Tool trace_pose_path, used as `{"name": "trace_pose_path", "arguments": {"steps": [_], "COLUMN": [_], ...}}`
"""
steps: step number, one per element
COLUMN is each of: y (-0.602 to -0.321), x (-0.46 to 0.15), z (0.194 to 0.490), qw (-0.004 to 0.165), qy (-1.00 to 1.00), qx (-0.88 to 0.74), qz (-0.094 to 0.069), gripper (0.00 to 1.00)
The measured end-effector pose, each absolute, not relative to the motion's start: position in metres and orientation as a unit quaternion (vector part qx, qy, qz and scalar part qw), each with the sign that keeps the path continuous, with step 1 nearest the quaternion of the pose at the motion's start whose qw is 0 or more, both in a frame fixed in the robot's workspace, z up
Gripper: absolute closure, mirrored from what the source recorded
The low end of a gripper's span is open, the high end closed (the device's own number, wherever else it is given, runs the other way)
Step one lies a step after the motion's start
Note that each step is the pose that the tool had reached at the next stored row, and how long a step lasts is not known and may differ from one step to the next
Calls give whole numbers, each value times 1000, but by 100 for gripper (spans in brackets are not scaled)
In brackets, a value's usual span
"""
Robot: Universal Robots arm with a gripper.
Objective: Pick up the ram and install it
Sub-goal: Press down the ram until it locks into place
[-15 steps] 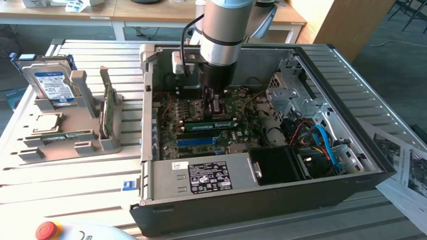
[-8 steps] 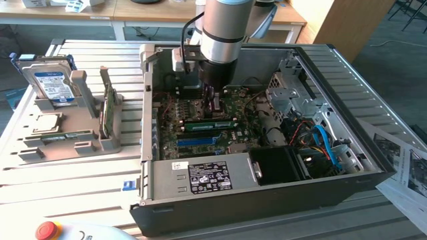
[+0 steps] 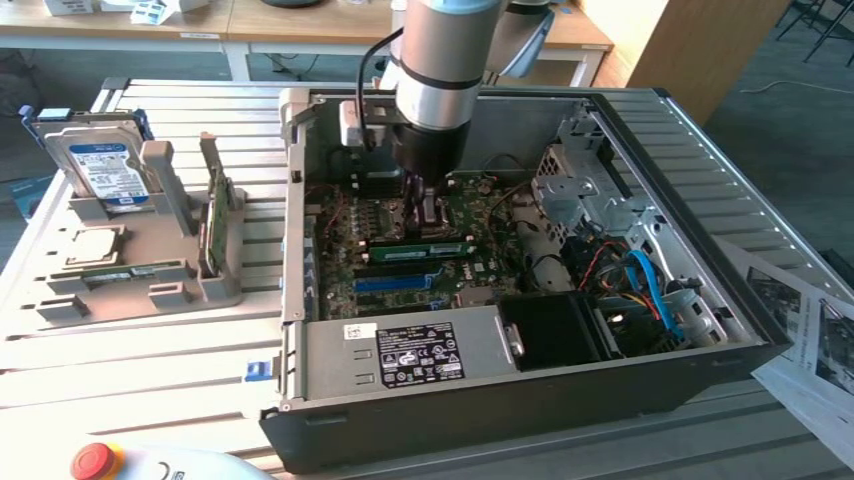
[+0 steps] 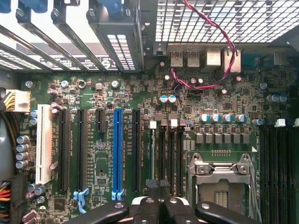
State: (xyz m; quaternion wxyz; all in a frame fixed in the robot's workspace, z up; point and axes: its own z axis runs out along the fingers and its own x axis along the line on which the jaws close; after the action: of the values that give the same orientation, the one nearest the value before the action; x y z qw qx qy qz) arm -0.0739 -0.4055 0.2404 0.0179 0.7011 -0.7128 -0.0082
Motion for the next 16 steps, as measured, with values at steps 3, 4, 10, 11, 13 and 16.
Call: {"name": "trace_pose_path", "arguments": {"steps": [3,4,10,11,13,16], "y": [-405,-405,-405,-405,-405,-405], "x": [-74,-74,-74,-74,-74,-74], "z": [240,239,237,237,236,234], "qw": [18,18,18,18,18,18], "qy": [-713,-713,-713,-713,-713,-713], "qx": [701,701,701,701,701,701], "qz": [-8,-8,-8,-8,-8,-8], "gripper": [89,89,89,89,89,89]}}
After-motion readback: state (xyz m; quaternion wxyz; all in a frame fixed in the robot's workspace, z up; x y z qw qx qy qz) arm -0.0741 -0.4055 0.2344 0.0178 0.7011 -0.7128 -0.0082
